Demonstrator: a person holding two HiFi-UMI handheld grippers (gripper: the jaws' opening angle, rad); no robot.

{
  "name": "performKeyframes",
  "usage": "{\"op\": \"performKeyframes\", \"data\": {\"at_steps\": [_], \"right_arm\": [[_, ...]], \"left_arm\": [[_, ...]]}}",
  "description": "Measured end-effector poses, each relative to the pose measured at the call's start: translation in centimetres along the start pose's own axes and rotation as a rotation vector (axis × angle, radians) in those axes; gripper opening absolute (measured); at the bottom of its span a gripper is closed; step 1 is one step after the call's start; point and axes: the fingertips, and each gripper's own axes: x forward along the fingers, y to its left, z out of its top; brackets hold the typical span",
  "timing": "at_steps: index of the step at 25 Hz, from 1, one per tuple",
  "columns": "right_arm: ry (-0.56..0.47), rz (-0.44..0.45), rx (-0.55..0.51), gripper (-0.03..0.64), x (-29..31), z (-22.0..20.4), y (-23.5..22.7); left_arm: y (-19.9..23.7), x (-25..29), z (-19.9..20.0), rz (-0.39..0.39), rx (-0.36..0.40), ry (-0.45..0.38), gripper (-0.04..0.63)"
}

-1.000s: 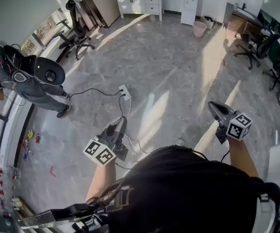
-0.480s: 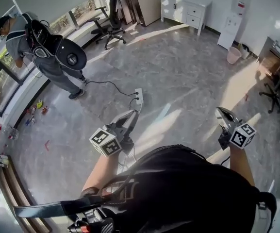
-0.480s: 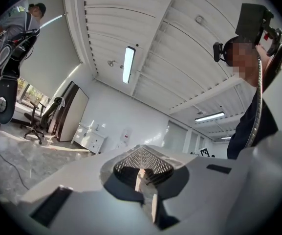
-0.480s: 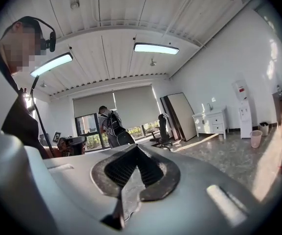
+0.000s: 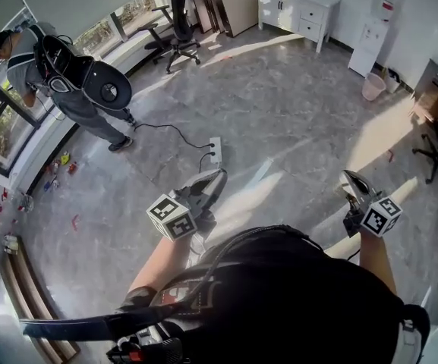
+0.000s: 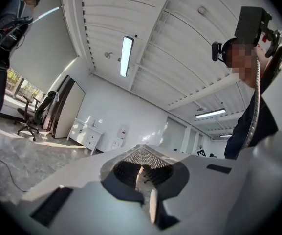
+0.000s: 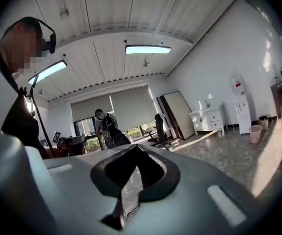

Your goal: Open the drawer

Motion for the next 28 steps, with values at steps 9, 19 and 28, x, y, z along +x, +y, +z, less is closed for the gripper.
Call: {"op": "performKeyframes", "data": {"at_steps": [9,19,28], "right_arm": [[-0.012,-0.103,0.010,0.002,2.0,-1.0,-3.3],[-0.054,-0.203,-0.024,0.002,12.9,2.3,-2.2],[-0.056,-0.211,-0.025,0.002,24.4,3.9,-2.1]], "left_arm": [[5.0,5.0,-0.4,-0.104,-0.020,0.026,0.000],[16.3,7.2,5.7,-0.228,-0.001,0.043,0.000],[27.6,7.3,10.3,-0.235,-0.014,0.034,0.000]]}}
